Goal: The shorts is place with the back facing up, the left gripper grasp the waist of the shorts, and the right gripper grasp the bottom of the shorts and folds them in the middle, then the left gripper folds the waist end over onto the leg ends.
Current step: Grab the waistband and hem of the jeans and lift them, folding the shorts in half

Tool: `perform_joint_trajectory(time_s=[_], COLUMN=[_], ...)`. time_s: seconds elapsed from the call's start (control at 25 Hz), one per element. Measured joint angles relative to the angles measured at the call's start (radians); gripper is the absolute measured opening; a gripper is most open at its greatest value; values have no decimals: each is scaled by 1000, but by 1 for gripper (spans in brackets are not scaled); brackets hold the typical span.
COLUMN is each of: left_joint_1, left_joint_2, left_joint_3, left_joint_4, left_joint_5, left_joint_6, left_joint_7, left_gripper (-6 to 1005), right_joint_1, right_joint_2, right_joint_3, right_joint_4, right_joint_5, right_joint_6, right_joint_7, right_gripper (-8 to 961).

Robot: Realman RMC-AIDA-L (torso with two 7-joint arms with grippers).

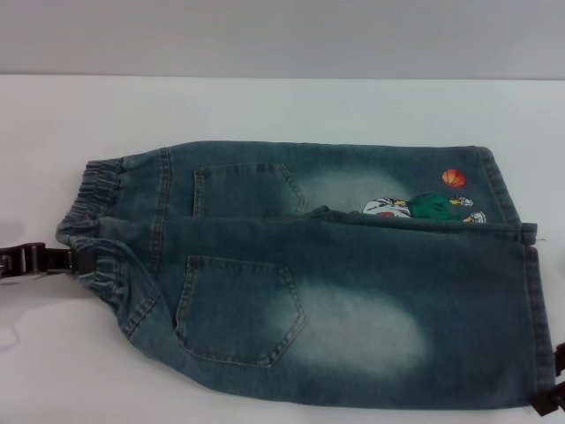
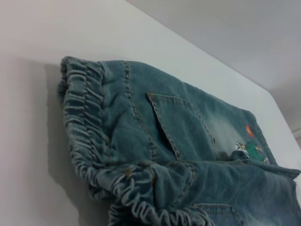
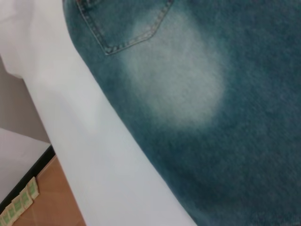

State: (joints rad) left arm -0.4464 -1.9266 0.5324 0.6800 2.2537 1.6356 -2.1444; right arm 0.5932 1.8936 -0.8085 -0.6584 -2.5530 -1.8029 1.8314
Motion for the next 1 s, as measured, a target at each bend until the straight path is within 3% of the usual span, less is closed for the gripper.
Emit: perform_joint_trajectory(time_s=[0.2, 0.76, 1.0], left_joint_1=[-1, -2, -6], left_joint_2=[0, 1, 0], left_joint_3=[1, 1, 1], left_joint_4=[-1, -2, -1], left_joint_5=[2, 0, 0], left_joint_6=[-3, -5, -5], left_joint_7=[1, 1, 2], left_gripper=[41, 41, 41], right_joint_1=[19, 30, 29], right_joint_2=[15, 23, 24], right_joint_3=[-3, -10, -11], right_joint_4=[-6, -33, -36], right_joint_5=[2, -1, -4], right_joint_6=[-20, -45, -43], right_joint_7=[-6, -25, -35], right_gripper=[642, 641, 453])
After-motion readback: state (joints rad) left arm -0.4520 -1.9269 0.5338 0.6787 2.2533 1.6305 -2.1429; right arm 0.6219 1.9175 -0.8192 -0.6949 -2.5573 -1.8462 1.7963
